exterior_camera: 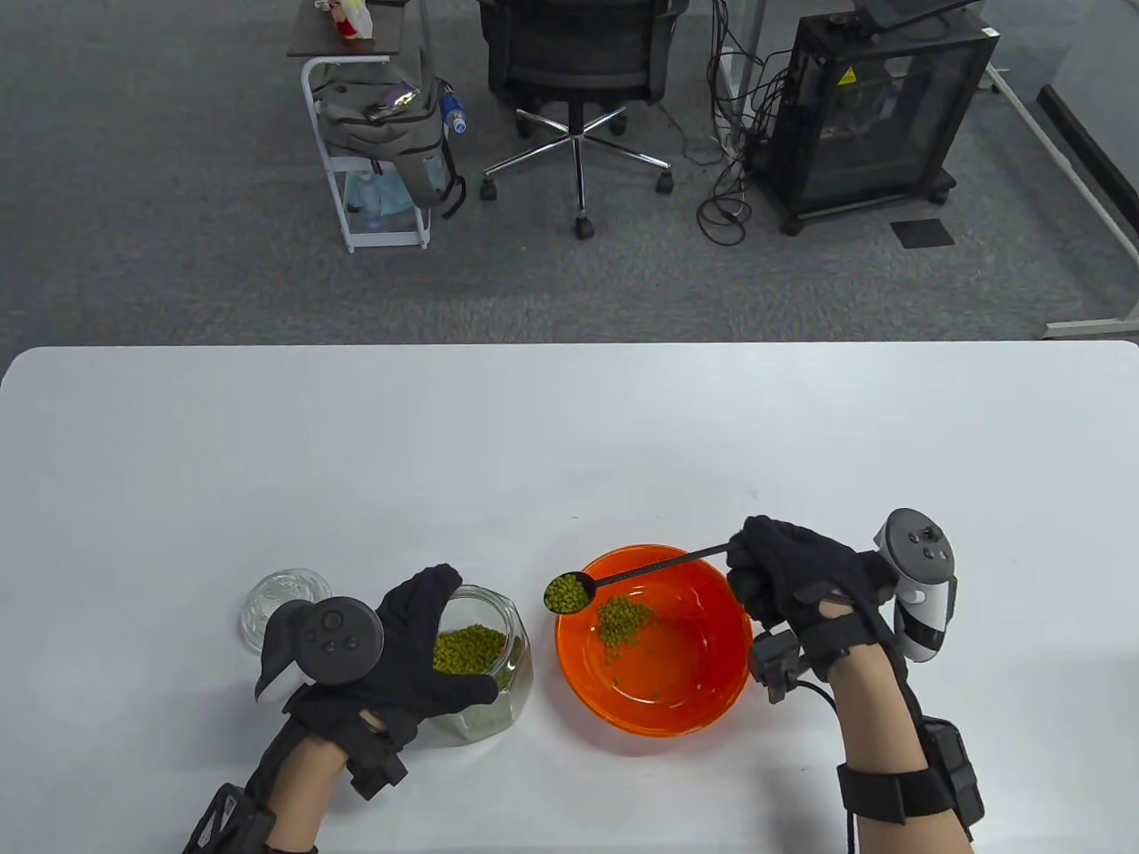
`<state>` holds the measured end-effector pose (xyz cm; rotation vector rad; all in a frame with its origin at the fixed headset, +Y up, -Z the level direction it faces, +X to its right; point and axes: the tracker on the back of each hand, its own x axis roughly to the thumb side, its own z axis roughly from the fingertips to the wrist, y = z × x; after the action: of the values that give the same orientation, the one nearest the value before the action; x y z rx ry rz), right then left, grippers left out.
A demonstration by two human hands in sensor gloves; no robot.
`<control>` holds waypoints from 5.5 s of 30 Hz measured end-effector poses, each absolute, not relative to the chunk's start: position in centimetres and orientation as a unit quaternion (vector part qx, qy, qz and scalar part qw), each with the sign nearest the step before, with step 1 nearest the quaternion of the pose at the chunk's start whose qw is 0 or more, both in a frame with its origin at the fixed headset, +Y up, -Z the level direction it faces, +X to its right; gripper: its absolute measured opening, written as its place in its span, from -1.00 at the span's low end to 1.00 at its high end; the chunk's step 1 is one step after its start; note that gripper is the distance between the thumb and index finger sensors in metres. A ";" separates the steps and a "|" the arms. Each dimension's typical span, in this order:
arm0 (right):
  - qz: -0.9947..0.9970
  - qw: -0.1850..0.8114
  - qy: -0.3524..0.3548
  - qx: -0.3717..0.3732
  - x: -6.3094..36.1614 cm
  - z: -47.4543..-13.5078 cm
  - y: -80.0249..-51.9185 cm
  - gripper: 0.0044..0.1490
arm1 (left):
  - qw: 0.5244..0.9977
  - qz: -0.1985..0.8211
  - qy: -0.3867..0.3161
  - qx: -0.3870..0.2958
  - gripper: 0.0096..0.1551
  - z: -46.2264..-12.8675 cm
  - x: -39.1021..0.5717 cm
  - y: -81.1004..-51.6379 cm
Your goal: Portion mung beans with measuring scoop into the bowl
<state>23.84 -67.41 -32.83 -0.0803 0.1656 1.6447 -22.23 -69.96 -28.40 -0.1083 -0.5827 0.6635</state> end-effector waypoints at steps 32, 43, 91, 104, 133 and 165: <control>0.807 0.583 -0.013 -0.098 30.8 -30.7 -68.8 -0.45 | 0.903 0.320 -0.281 -0.051 0.57 -28.3 -22.2 -70.0; 0.885 0.459 -0.076 -0.011 27.1 -30.0 -66.4 -0.45 | 0.904 0.318 -0.282 -0.052 0.57 -28.3 -22.2 -69.9; 0.760 0.585 -0.214 0.185 19.6 -27.9 -62.4 -0.46 | 0.902 0.321 -0.283 -0.053 0.57 -28.3 -22.2 -69.9; 0.802 0.516 -0.189 0.234 13.4 -28.5 -60.2 -0.46 | 0.902 0.324 -0.282 -0.052 0.57 -28.3 -22.2 -69.9; 0.895 0.214 -0.209 0.332 -0.4 -27.8 -59.3 -0.46 | 0.902 0.322 -0.283 -0.053 0.57 -28.3 -22.2 -69.9; 0.804 0.572 0.082 0.139 5.0 -33.2 -66.8 -0.44 | 0.903 0.320 -0.283 -0.052 0.57 -28.3 -22.2 -69.9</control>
<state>5.04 -66.77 -33.22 0.3249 0.1915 1.8867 -22.17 -69.89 -28.28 -0.1081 -0.5846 0.6626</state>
